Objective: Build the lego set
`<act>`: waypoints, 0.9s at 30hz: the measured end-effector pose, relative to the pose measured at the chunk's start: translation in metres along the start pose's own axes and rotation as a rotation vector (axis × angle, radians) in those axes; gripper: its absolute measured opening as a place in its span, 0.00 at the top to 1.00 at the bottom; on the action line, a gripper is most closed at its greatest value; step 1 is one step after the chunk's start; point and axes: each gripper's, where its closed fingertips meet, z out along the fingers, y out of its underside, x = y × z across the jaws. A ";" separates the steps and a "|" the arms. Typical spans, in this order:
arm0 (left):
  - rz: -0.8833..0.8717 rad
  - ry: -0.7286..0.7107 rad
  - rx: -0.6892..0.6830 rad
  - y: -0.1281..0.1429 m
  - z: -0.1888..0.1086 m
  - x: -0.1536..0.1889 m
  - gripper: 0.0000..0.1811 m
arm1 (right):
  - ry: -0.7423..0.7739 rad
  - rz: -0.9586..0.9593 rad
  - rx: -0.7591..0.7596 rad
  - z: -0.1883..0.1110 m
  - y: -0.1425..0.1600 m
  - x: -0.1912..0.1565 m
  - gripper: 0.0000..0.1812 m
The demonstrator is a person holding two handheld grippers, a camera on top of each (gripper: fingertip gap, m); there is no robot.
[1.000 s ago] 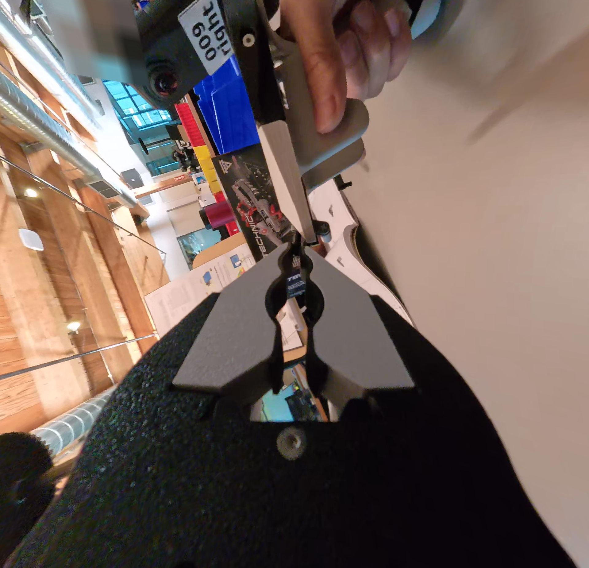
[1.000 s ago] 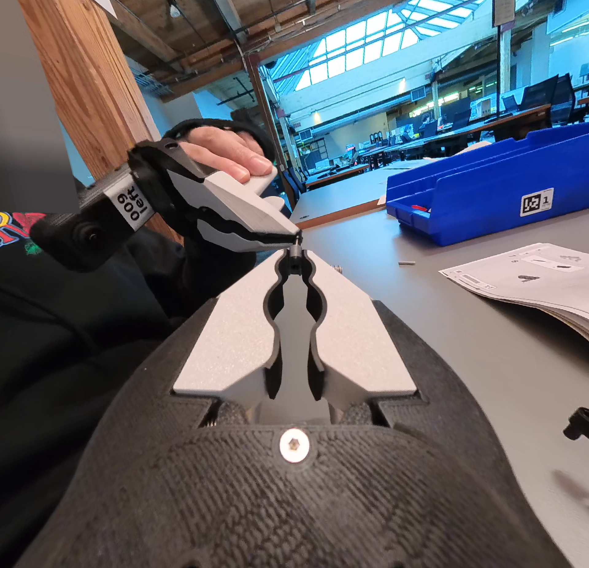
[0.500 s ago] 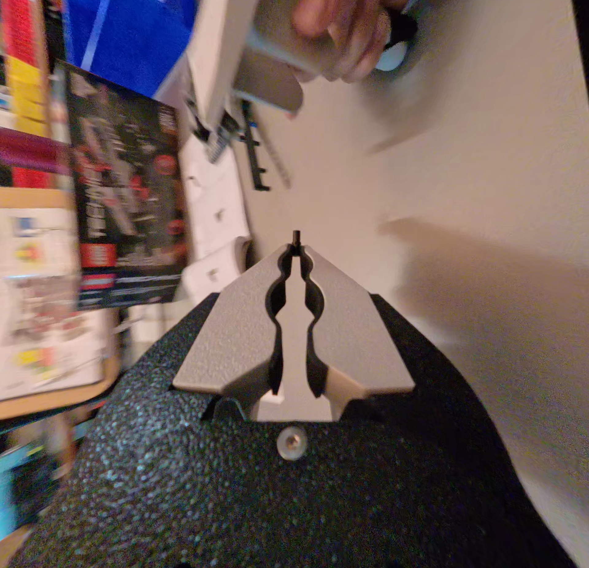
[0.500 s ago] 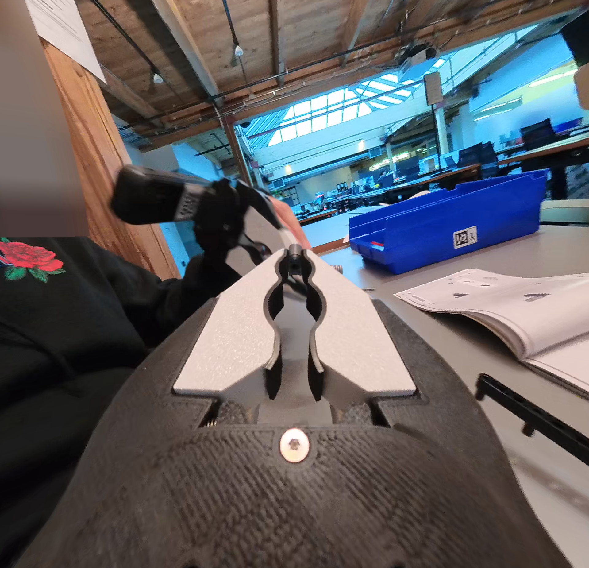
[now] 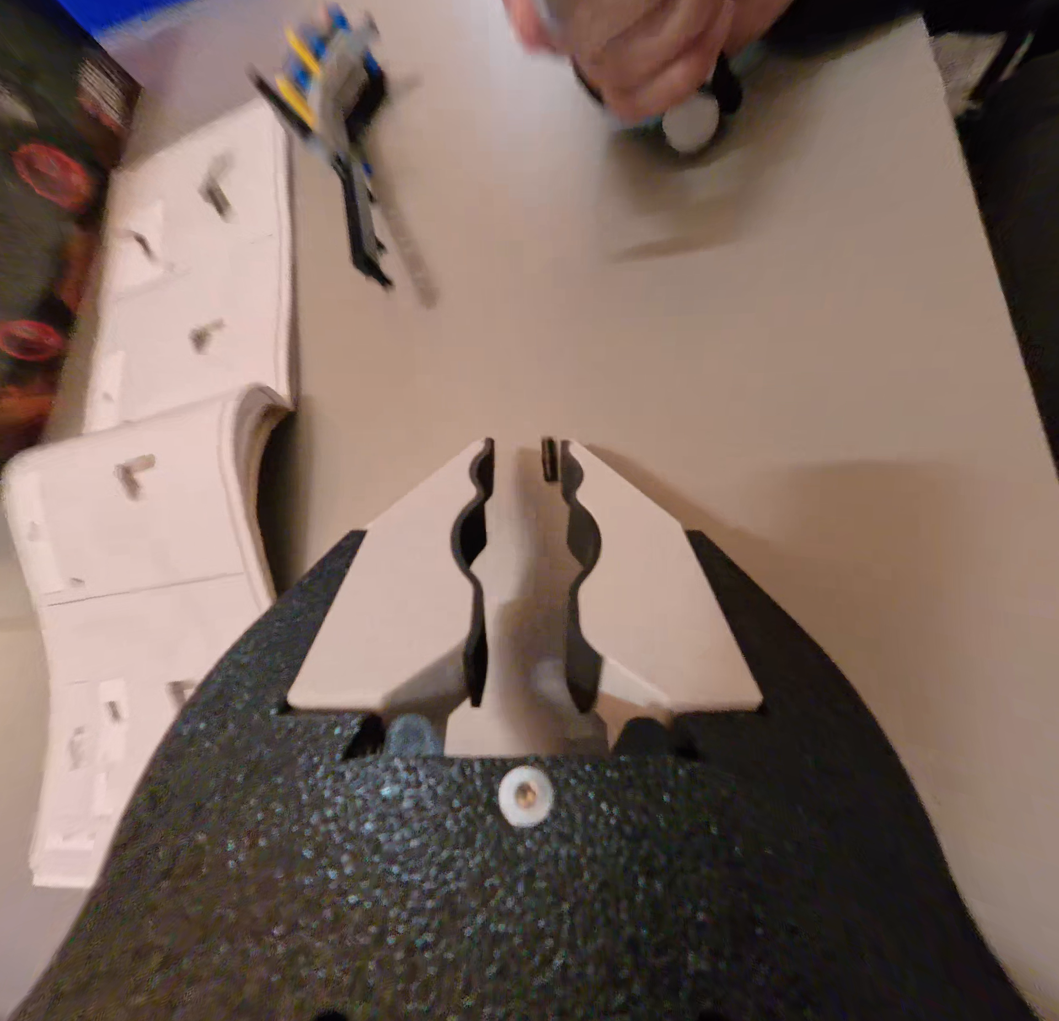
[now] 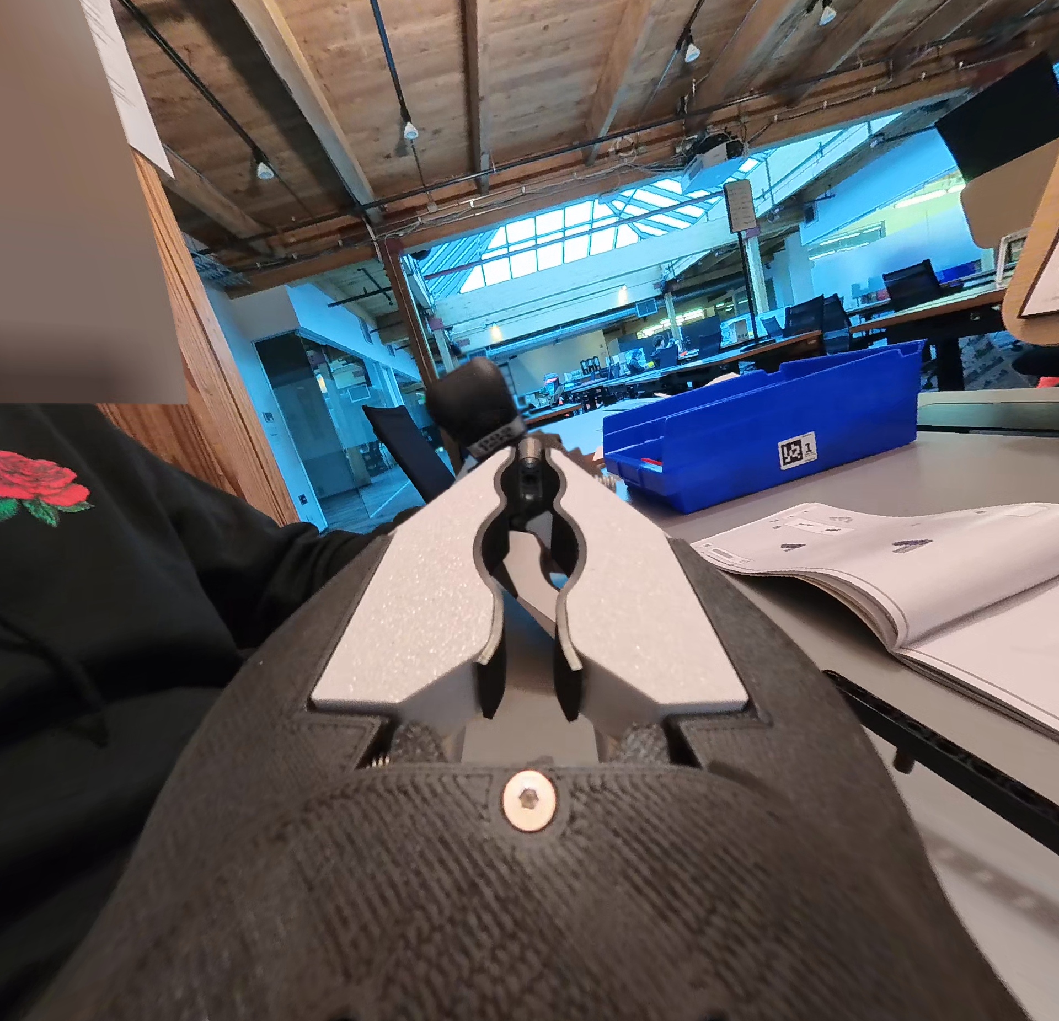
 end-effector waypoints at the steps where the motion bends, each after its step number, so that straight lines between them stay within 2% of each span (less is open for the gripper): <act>1: 0.030 -0.036 0.044 -0.013 -0.005 -0.002 0.87 | -0.002 0.007 0.012 0.000 -0.001 0.000 0.98; 2: 0.065 -0.085 0.107 -0.031 -0.012 -0.004 0.87 | -0.003 0.013 0.028 0.000 -0.003 0.000 0.98; 5: 0.232 -0.353 0.308 -0.090 -0.042 -0.015 0.88 | 0.008 0.040 0.081 -0.001 -0.011 0.002 0.98; 7: 0.372 -0.530 0.342 -0.114 -0.057 -0.015 0.90 | 0.006 0.076 0.134 0.000 -0.019 0.002 0.98; 9: 0.465 -0.662 0.330 -0.126 -0.064 -0.014 0.89 | -0.006 0.132 0.193 0.001 -0.027 0.000 0.98; 12: 0.524 -0.812 0.359 -0.138 -0.073 -0.015 0.91 | -0.054 0.208 0.251 0.008 -0.030 -0.007 0.98; 17: 0.577 -0.880 0.337 -0.141 -0.077 -0.014 0.92 | -0.089 0.221 0.267 0.021 -0.029 -0.020 0.98; 19: 0.590 -0.919 0.348 -0.143 -0.084 -0.014 0.98 | -0.089 0.221 0.266 0.023 -0.029 -0.022 0.98; 24: 0.638 -0.997 0.357 -0.147 -0.094 -0.013 0.98 | -0.104 0.204 0.267 0.025 -0.032 -0.028 0.97; 27: 0.644 -1.066 0.348 -0.148 -0.102 -0.016 0.98 | -0.102 0.238 0.329 0.021 -0.041 -0.026 0.97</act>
